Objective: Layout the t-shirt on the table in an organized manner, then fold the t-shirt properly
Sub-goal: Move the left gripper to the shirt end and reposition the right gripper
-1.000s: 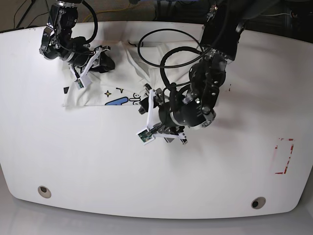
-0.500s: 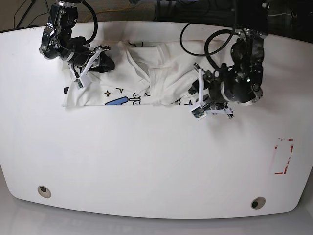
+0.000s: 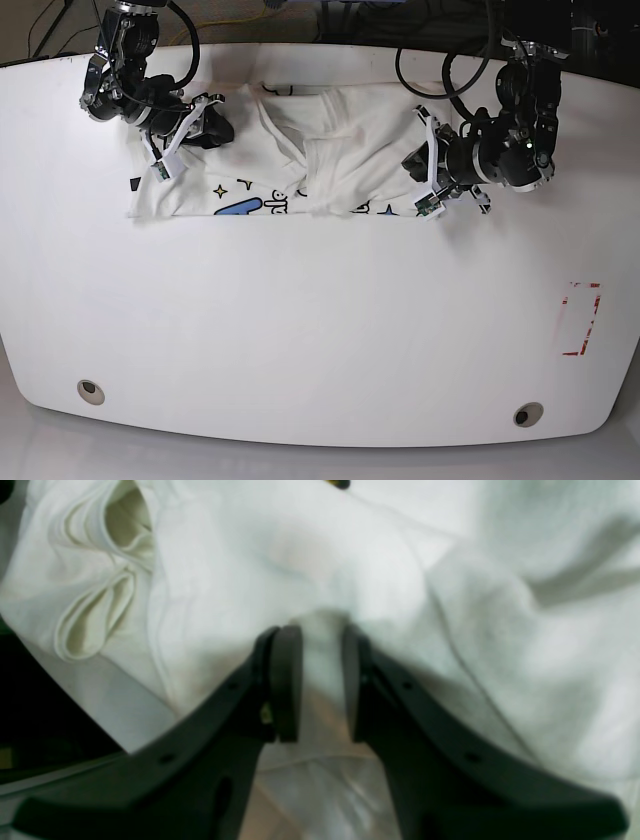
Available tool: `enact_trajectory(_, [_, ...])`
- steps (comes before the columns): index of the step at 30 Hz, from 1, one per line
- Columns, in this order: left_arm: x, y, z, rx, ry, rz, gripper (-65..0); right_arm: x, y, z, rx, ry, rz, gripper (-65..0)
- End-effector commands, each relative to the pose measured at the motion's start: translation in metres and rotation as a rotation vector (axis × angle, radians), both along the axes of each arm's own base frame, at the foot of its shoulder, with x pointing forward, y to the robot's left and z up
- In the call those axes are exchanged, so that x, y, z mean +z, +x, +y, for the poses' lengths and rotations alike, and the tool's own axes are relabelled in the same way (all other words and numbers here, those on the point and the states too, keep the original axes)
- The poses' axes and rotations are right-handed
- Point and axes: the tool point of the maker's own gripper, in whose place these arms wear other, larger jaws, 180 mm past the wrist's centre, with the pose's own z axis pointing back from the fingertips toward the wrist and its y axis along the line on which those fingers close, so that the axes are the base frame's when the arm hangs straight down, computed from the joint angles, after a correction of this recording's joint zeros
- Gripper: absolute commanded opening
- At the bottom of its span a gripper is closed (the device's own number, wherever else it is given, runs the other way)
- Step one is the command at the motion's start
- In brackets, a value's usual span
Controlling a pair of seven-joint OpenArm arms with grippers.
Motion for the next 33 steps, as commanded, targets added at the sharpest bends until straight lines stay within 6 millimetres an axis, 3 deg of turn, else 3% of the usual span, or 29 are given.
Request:
enact_trajectory(1, [-0.007, 0.004, 0.005, 0.019, -0.012, 0.013, -57.5, -0.006, -0.005, -0.011, 0.017, -0.070, 0.045, -50.6])
enact_trajectory(9, [-0.056, -0.010, 0.014, 0.066, -0.028, 0.151, -57.5, -0.003, 0.003, -0.011, 0.015, -0.071, 0.027, -50.6])
enact_trajectory(15, [-0.057, -0.011, 0.016, 0.053, -0.012, 0.154, -57.5, 0.008, 0.014, -0.012, 0.017, -0.081, -0.015, -49.8])
enact_trajectory(20, [-0.059, -0.012, 0.017, 0.052, -0.008, 0.159, -57.5, 0.038, 0.028, -0.013, 0.014, -0.076, -0.107, -48.4])
enact_trajectory(22, [-0.059, -0.012, 0.017, 0.052, -0.008, 0.159, -57.5, 0.055, 0.036, -0.018, 0.002, -0.079, -0.154, -44.5])
enact_trajectory(25, [-0.059, -0.012, 0.017, 0.052, -0.007, 0.158, -57.5, 0.076, 0.044, -0.029, -0.020, -0.089, -0.197, -33.3])
enact_trajectory(33, [-0.058, -0.009, 0.028, 0.053, 0.016, 0.148, -57.5, 0.118, 0.054, -0.084, -0.205, -0.036, -0.300, -1.4])
